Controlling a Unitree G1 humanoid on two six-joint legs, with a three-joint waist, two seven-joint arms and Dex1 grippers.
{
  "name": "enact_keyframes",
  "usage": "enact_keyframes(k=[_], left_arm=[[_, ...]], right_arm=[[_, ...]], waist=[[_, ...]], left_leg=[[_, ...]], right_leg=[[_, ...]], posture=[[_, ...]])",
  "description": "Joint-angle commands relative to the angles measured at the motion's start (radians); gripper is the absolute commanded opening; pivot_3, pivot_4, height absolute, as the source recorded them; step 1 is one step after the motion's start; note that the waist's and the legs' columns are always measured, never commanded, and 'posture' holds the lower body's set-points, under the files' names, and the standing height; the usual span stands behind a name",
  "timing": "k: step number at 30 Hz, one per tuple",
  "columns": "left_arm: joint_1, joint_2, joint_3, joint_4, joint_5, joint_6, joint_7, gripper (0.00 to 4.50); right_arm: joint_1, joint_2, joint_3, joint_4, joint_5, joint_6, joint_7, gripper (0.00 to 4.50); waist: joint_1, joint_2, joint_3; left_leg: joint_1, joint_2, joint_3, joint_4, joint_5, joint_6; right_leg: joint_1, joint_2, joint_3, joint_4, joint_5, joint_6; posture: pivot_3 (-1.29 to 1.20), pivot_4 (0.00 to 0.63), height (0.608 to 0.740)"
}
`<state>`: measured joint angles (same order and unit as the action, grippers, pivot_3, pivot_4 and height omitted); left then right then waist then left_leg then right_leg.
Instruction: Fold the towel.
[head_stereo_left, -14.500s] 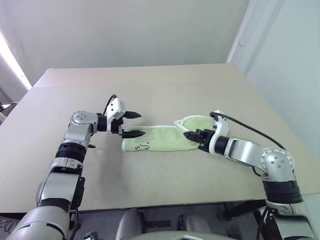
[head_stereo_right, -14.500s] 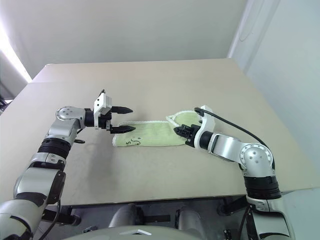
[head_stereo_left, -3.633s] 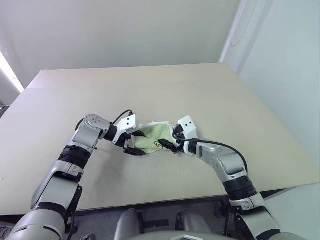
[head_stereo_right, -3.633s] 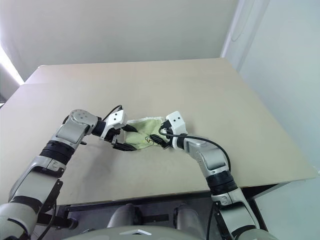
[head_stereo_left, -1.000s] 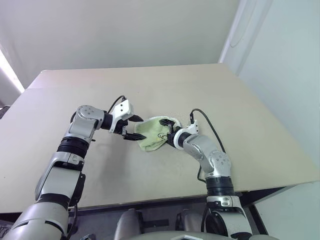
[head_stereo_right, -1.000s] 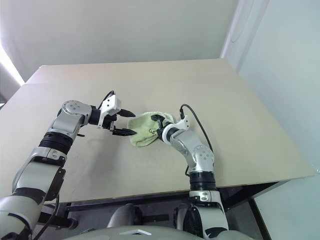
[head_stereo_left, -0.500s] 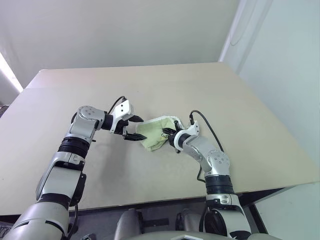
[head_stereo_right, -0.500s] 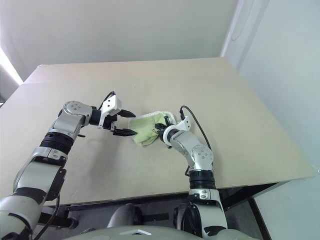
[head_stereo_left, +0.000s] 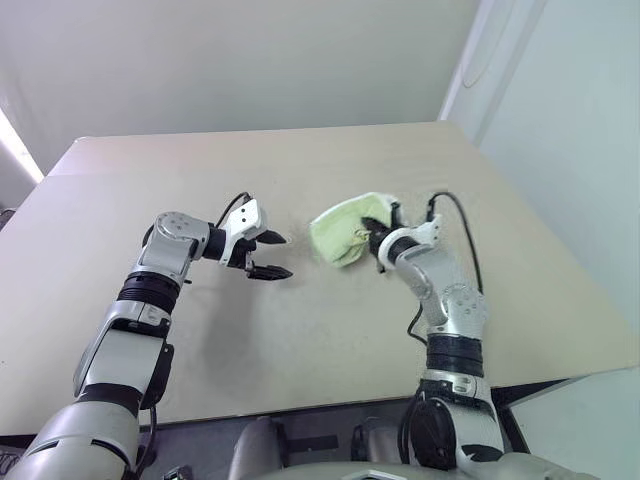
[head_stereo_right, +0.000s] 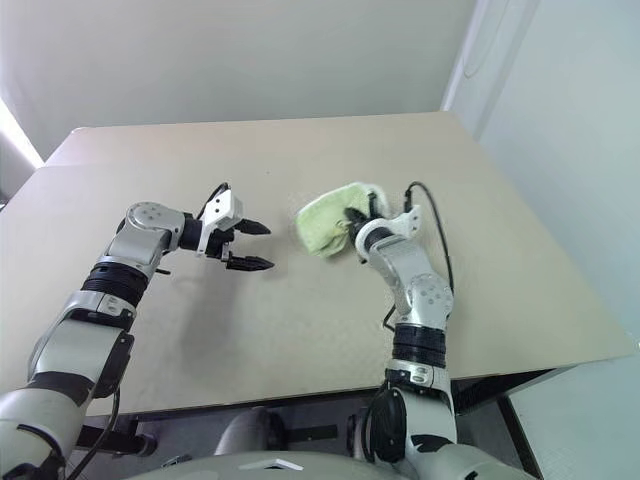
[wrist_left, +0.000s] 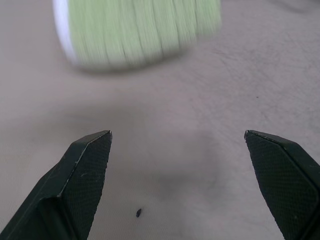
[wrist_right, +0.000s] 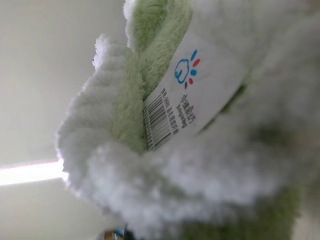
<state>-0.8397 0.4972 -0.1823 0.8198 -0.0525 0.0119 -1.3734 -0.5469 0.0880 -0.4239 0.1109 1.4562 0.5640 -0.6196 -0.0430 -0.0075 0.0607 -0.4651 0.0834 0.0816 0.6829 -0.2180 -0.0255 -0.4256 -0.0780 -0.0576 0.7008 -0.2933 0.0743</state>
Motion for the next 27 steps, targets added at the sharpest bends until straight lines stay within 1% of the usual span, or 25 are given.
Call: enact_keyframes(k=[1,4,7,11,14,17,22,25,27], left_arm=[[-0.036,0.002,0.014,-0.002,-0.004,-0.018,-0.003,4.50],[-0.039,0.001,0.015,0.008,-0.002,-0.025,-0.001,4.50],[-0.040,-0.001,0.014,0.013,-0.002,-0.029,-0.002,4.50],[-0.041,-0.007,0.010,0.021,0.000,-0.038,-0.004,4.50],[-0.042,-0.009,0.008,0.024,0.003,-0.044,-0.005,4.50],[-0.044,-0.009,0.007,0.026,0.006,-0.047,-0.005,4.50],[-0.045,-0.009,0.009,0.021,0.003,-0.032,-0.008,4.50],[-0.043,-0.006,0.008,0.022,0.006,-0.034,-0.008,4.50],[-0.044,-0.006,0.008,0.023,0.007,-0.034,-0.008,4.50]], right_arm=[[-0.022,-0.037,-0.051,-0.066,0.019,-0.033,-0.026,0.03],[-0.010,-0.085,-0.107,-0.079,-0.010,-0.088,-0.054,0.03],[0.020,-0.140,-0.183,-0.046,-0.027,-0.146,-0.067,0.03],[0.073,-0.181,-0.232,0.054,-0.077,-0.179,-0.025,0.03],[0.093,-0.181,-0.240,0.109,-0.111,-0.185,-0.015,0.03],[0.123,-0.192,-0.214,0.145,-0.180,-0.160,-0.010,0.03],[0.142,-0.204,-0.197,0.140,-0.324,-0.208,-0.031,0.03],[0.143,-0.200,-0.217,0.137,-0.348,-0.230,-0.044,0.03],[0.143,-0.195,-0.230,0.130,-0.352,-0.242,-0.050,0.63]], waist=[[-0.001,0.000,0.000],[-0.001,0.000,0.000],[0.001,0.000,0.000],[-0.001,0.000,0.000],[-0.006,0.002,0.001],[-0.004,0.002,0.000],[0.004,-0.001,-0.002],[0.012,-0.002,-0.003],[0.021,-0.003,-0.003]], left_leg=[[0.000,0.000,0.000,0.000,0.000,0.000],[0.000,0.000,0.000,0.000,0.000,0.000],[0.000,0.000,0.000,0.000,0.000,0.000],[0.000,0.000,0.001,0.000,0.000,0.000],[0.001,0.000,0.001,0.000,0.000,0.000],[0.004,0.000,0.000,0.000,0.000,0.000],[0.005,0.000,0.000,0.001,0.000,0.000],[0.006,-0.001,-0.001,0.001,0.000,0.000],[0.006,-0.002,0.000,0.001,0.000,0.000]], right_leg=[[0.000,0.000,0.000,0.000,0.000,0.000],[0.000,0.000,0.000,0.000,0.000,0.000],[0.000,0.000,0.000,0.000,0.000,0.000],[0.000,0.000,0.000,0.000,0.000,0.000],[0.001,0.001,0.001,0.000,0.000,0.000],[0.003,0.002,0.001,0.000,0.000,0.000],[0.005,0.000,0.001,0.000,-0.001,-0.004],[0.005,-0.002,0.000,-0.002,-0.001,-0.003],[0.005,-0.002,0.000,-0.004,-0.001,-0.003]], posture=[[0.00,0.000,0.683],[0.00,0.000,0.683],[0.00,0.000,0.683],[0.00,0.000,0.683],[0.00,0.000,0.683],[0.00,0.000,0.683],[0.00,0.000,0.683],[0.00,0.000,0.683],[0.00,0.000,0.683]])
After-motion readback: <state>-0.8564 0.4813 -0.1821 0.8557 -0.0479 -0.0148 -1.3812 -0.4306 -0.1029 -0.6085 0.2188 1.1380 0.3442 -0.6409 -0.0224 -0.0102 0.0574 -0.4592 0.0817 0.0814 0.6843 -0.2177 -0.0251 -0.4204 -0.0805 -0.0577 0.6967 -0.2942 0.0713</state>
